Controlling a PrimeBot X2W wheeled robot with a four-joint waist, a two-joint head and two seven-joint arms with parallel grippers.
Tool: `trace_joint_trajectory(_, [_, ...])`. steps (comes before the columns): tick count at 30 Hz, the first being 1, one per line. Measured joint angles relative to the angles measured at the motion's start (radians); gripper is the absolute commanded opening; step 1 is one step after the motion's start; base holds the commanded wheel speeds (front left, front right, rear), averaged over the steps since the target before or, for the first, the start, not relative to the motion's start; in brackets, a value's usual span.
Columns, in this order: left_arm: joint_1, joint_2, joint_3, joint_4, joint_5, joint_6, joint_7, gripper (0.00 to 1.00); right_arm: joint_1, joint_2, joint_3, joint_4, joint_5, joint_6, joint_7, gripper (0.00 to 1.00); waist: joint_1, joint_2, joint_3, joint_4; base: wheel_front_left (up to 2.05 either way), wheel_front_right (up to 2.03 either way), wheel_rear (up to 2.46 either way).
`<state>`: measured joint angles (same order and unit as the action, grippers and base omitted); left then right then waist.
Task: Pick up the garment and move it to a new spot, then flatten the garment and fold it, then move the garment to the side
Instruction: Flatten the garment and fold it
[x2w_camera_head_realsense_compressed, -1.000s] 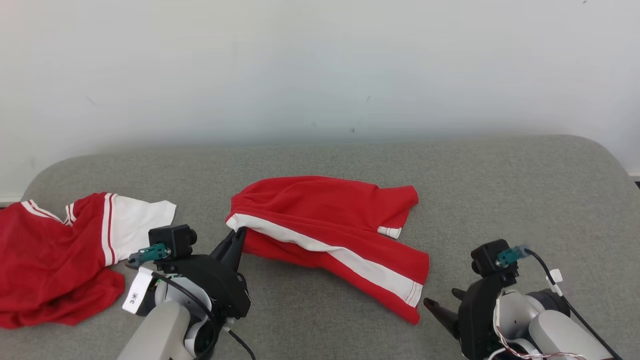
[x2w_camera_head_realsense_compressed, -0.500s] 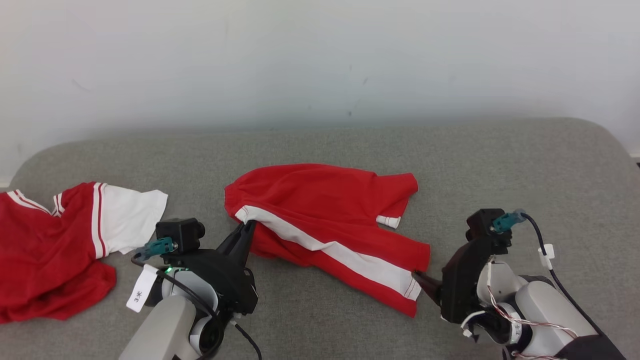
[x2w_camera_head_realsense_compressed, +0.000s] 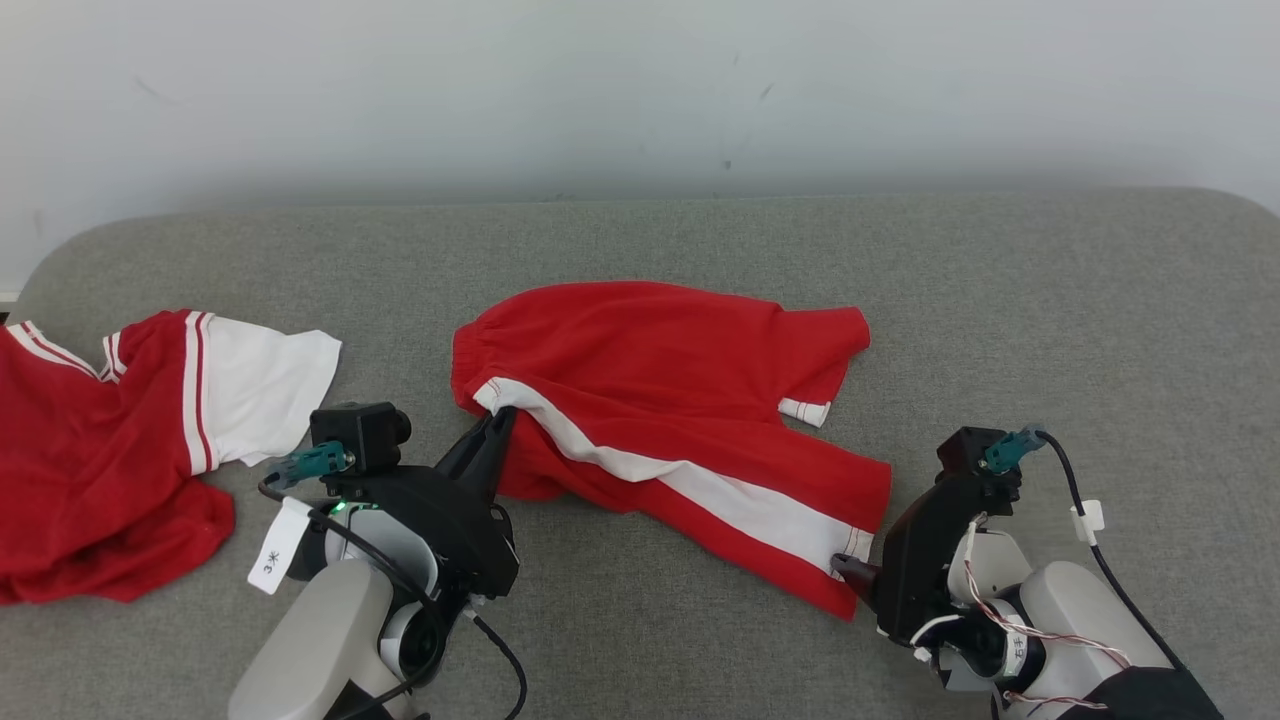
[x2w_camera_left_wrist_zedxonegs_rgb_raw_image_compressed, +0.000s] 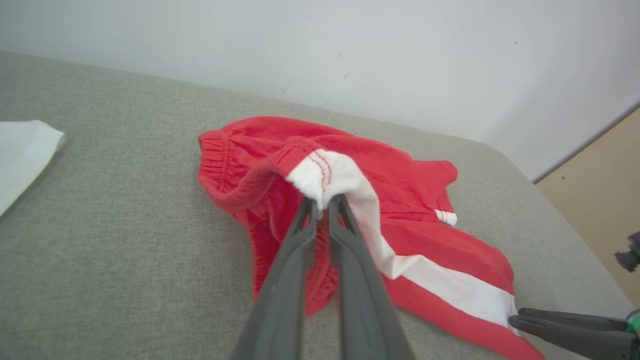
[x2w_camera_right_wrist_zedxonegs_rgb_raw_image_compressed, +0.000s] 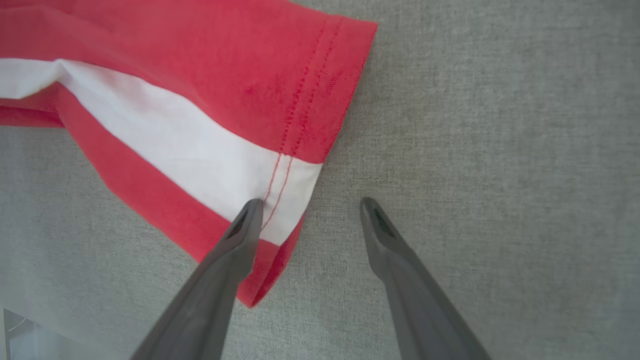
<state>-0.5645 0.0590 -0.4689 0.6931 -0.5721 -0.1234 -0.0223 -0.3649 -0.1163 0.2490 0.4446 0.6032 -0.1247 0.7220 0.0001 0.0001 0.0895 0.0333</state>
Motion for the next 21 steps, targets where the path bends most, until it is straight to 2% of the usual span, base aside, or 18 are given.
trace_joint_trajectory(6, [-0.013, -0.001, -0.002, 0.004, -0.001, 0.0, 0.003, 0.0, -0.015, 0.026, -0.023, 0.012, -0.02, 0.0, 0.008, 1.0, 0.0, -0.0001, 0.012, 0.003, 0.0, 0.0, 0.0])
trace_joint_trajectory(8, [-0.017, -0.001, -0.002, 0.004, -0.002, 0.0, 0.003, 0.0, -0.015, 0.029, -0.026, 0.015, -0.026, 0.0, 0.008, 0.96, 0.0, -0.0001, 0.013, 0.004, 0.0, 0.0, 0.0])
trace_joint_trajectory(10, [-0.02, -0.002, -0.007, 0.004, -0.002, 0.0, 0.005, 0.0, -0.015, 0.033, -0.039, 0.02, -0.036, 0.0, 0.009, 0.8, -0.0001, 0.0, 0.016, 0.006, 0.0, 0.0, 0.0])
trace_joint_trajectory(11, [-0.02, -0.003, -0.009, 0.004, -0.002, 0.0, 0.005, 0.0, -0.016, 0.033, -0.046, 0.023, -0.041, 0.0, 0.009, 0.8, 0.0, -0.0001, 0.018, 0.007, 0.0, 0.0, 0.0])
trace_joint_trajectory(13, [-0.02, -0.003, -0.009, 0.006, -0.006, 0.0, 0.005, 0.0, -0.02, 0.035, -0.052, 0.031, -0.048, 0.0, 0.01, 0.55, 0.0, -0.0001, 0.021, 0.01, 0.0, 0.0, 0.0])
trace_joint_trajectory(14, [-0.02, -0.002, -0.009, 0.007, -0.006, 0.0, 0.005, 0.0, -0.024, 0.036, -0.055, 0.034, -0.053, 0.0, 0.01, 0.49, 0.0, -0.0001, 0.022, 0.011, 0.0, 0.0, 0.0])
trace_joint_trajectory(18, [-0.02, -0.003, -0.012, 0.01, -0.007, 0.0, 0.005, 0.0, -0.035, 0.041, -0.06, 0.038, -0.062, 0.0, 0.017, 0.4, 0.0, 0.0, 0.026, 0.016, 0.0, 0.0, 0.0])
trace_joint_trajectory(21, [-0.021, -0.003, -0.013, 0.014, -0.007, 0.0, 0.004, 0.0, -0.035, 0.045, -0.06, 0.038, -0.064, 0.0, 0.018, 0.22, 0.0, 0.0, 0.028, 0.02, 0.0, 0.0, 0.0])
